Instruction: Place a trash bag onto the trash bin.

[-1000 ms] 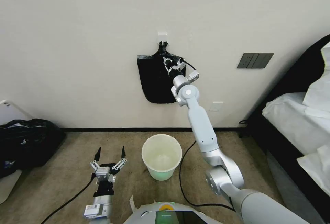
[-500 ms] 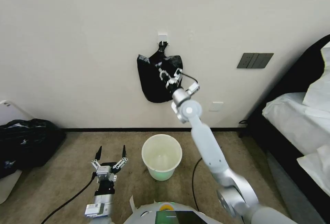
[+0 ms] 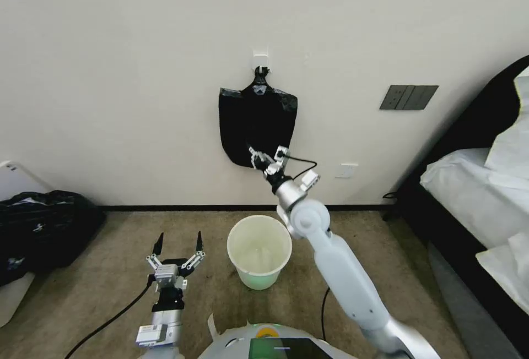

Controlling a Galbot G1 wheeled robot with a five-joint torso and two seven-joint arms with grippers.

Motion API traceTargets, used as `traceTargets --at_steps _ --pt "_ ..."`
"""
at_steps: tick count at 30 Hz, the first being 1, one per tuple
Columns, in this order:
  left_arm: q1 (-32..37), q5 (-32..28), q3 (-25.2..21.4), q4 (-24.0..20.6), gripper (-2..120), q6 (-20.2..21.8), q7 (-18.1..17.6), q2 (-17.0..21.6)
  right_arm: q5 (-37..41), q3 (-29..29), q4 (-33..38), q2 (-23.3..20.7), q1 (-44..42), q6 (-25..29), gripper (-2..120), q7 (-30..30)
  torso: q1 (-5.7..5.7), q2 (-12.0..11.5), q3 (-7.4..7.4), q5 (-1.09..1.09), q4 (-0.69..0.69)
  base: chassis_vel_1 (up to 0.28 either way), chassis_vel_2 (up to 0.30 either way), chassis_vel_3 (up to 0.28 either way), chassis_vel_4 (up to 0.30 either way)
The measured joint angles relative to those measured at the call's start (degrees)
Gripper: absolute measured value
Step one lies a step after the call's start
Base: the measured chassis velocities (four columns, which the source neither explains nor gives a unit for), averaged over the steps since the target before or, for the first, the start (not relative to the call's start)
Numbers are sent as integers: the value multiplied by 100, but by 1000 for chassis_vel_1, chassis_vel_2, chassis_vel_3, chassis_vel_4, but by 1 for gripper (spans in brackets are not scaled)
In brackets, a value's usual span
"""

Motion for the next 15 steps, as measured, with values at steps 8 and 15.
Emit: traceTargets --at_steps 8,15 --pt "-36 -1 26 3 100 20 -3 26 296 144 -10 103 12 -46 0 87 0 0 0 0 0 0 0 0 0" --pt "-14 -1 9 -4 100 23 -5 38 1006 394 -587 334 684 -56 22 114 0 -1 1 0 2 0 0 0 0"
